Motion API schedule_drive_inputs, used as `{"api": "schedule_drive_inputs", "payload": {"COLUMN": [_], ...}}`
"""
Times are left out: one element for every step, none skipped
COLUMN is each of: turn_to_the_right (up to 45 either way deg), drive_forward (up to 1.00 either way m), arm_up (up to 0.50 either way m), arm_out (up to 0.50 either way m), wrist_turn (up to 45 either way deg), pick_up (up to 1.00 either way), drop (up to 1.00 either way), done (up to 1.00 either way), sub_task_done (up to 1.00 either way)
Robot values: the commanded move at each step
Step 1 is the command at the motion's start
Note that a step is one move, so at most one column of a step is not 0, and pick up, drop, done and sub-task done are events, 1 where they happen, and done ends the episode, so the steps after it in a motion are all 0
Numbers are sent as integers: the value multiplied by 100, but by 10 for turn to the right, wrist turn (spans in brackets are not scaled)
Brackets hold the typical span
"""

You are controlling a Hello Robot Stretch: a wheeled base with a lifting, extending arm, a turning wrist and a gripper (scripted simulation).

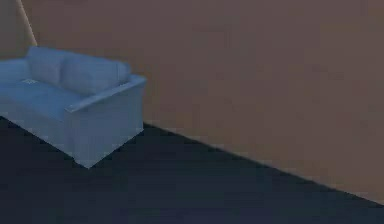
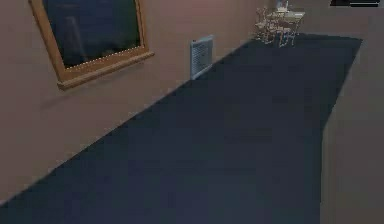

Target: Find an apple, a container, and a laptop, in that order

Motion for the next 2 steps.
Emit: {"api": "schedule_drive_inputs", "payload": {"turn_to_the_right": [330,0], "drive_forward": [0,20], "arm_up": [0,0], "arm_out": [0,0], "wrist_turn": [0,0], "pick_up": [0,0], "drop": [0,0], "done": [0,0], "sub_task_done": [0,0]}}
